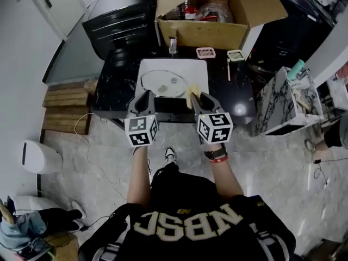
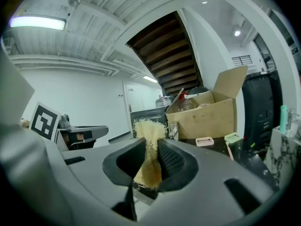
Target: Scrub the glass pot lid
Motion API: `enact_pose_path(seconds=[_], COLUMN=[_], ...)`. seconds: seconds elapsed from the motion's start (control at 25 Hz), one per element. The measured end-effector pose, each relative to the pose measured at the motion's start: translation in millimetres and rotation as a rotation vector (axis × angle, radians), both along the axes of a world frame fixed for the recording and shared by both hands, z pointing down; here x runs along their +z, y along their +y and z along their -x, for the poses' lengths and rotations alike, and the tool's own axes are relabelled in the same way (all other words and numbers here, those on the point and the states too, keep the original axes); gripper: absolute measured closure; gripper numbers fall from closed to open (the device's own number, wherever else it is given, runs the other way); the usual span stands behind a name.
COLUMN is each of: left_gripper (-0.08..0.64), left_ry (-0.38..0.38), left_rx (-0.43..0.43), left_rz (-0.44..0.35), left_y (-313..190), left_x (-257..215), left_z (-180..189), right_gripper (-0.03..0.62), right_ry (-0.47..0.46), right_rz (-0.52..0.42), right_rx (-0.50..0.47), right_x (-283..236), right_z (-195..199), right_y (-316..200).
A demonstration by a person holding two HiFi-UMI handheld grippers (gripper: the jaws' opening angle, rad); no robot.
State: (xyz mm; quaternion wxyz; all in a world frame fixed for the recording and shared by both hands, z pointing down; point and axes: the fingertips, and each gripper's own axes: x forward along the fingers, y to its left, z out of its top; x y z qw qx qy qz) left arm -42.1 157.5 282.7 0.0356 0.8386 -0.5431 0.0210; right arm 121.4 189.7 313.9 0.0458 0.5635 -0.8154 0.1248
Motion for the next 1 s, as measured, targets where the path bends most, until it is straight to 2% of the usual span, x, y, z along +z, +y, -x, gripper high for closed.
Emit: enact_pose_path(seconds=[0.28,0.48,0.72,0.84,1.0], left_gripper=[0.545,0.543,0.540,0.442,0.417], left_ry=[0.018,0.019,0.016,0.000,-0.017], left_rx=[-0.017,0.013,0.012,0.020,0.011], left_rz=[0.092,0.226,0.424,0.518,0.647], left_y=[-100,-141,-162,-170,-182], left_x=[36,85,147,172,202], left_z=[38,57,71,68,64], right_gripper=[0.514,0.514,0.514,0.514,0.514], right_ry=[0.022,0.033,0.028,0.025,0.017], right_rz=[0.054,0.073,0.178,0.208,0.251], right_rx=[-0.036,-0.070,-0.098,-0.124,-0.173], right_x=[19,35,81,96,114], right_z=[38,69,81,83,86], right_y=[-106,-157,-187,-207,-237])
